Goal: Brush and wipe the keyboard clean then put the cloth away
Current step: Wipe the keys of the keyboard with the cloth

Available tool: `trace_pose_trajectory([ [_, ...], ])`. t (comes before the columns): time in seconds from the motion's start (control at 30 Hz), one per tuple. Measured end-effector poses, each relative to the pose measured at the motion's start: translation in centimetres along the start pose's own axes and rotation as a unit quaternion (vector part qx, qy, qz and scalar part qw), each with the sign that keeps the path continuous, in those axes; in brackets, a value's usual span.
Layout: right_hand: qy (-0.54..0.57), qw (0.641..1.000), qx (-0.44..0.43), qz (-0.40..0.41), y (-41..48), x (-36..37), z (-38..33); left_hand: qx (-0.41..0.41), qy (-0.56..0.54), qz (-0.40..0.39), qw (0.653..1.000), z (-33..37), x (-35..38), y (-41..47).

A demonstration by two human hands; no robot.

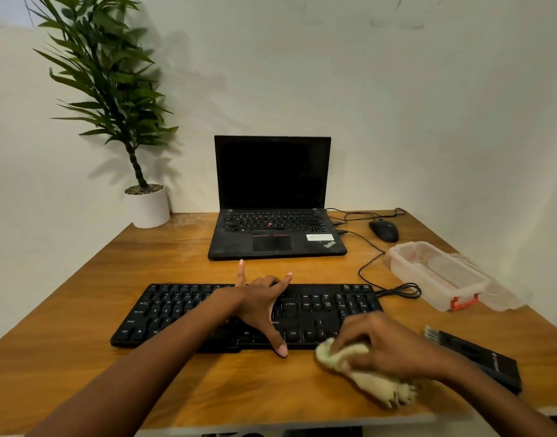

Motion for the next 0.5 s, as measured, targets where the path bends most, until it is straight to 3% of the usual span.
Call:
trace_pose_trajectory([
  [0.1, 0.144, 0.956, 0.042, 0.251, -0.8, -2.7, 1.8, 0.007, -0.016, -0.004, 1.000, 0.0, 0.1, -0.1],
  [0.17, 0.095, 0.931, 0.074, 0.345, 0.3, -4.3, 2.7, 0.006, -0.020, -0.002, 1.000, 0.0, 0.2, -0.1],
  [0.23, -0.015, 0.923, 0.138, 0.360, 2.2, -5.3, 3.8, 0.003, -0.022, -0.003, 1.000, 0.0, 0.2, -0.2],
  [0.33, -0.072, 0.933, 0.197, 0.293, 4.6, -4.9, 5.0, 0.003, -0.016, 0.008, 1.000, 0.1, 0.2, -0.2],
  [0.4, -0.091, 0.938, 0.211, 0.261, 4.9, -3.6, 4.9, 0.004, -0.011, 0.015, 1.000, 0.0, 0.3, -0.4],
  [0.5, -0.131, 0.931, 0.186, 0.286, 3.8, -1.4, 3.6, 0.001, 0.001, 0.017, 1.000, 0.1, 0.4, -0.4],
])
Point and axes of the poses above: each hand's wrist, its own y-axis towards the middle knuckle, its own x-axis out of the palm, z = x × y, the point moved 1 cm from there along y, towards the middle knuckle, and after that the axes turned 9 degrees about -z, right-handed, at the moved point
